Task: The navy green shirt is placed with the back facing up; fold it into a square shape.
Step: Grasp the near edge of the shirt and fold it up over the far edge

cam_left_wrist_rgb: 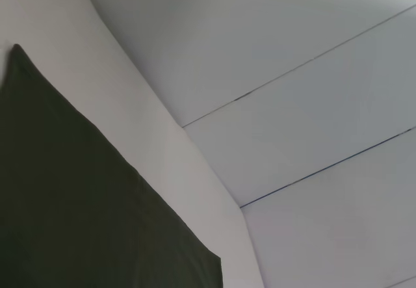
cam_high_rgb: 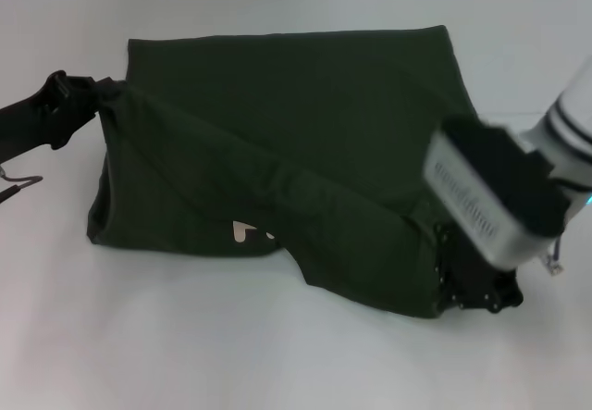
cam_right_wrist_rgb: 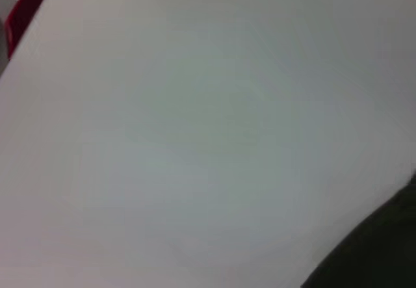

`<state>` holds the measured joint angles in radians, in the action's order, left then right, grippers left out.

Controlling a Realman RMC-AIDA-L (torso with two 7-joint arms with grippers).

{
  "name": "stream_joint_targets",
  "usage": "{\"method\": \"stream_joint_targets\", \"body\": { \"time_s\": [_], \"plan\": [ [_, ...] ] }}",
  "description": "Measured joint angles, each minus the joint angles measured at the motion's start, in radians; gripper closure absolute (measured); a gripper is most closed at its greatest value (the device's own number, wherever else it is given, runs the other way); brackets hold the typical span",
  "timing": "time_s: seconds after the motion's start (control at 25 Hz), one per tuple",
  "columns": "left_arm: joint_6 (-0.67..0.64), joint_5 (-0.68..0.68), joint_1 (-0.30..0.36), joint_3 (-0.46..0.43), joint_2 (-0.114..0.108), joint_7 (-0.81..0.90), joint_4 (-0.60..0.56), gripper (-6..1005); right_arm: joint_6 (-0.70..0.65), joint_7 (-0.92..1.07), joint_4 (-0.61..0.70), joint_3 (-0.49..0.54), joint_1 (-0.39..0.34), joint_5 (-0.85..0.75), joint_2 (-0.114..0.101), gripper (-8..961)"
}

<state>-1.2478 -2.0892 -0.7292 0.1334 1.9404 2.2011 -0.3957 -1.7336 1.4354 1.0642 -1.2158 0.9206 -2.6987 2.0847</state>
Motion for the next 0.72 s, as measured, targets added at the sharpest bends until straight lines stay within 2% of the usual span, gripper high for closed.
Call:
{"method": "stream_joint_targets", "body": {
  "time_s": [0.16, 0.28, 0.36, 0.56, 0.72],
  "plan": [
    [-0.001, 0.000, 0.004, 0.000, 0.002, -0.001, 0.000, 970, -0.057, -0.028, -0.004, 0.202, 0.005, 0.002, -0.015, 909],
    [-0.005, 0.000, 0.009, 0.000, 0.005, -0.002, 0.001, 969, -0.070, -0.044, -0.020, 0.313, -0.014, 0.024, -0.030, 909],
    [-0.007, 0.000, 0.012, 0.000, 0.008, -0.002, 0.000, 969, -0.077, -0.047, -0.040, 0.366, -0.034, 0.066, -0.046, 909],
    [-0.007, 0.000, 0.020, 0.000, 0.012, -0.006, 0.000, 969, -0.069, -0.041, -0.144, 0.473, -0.090, 0.209, -0.101, 908],
    [-0.010, 0.000, 0.023, 0.000, 0.014, -0.013, 0.000, 969, -0.029, -0.025, -0.239, 0.566, -0.116, 0.278, -0.127, 908]
  ]
}}
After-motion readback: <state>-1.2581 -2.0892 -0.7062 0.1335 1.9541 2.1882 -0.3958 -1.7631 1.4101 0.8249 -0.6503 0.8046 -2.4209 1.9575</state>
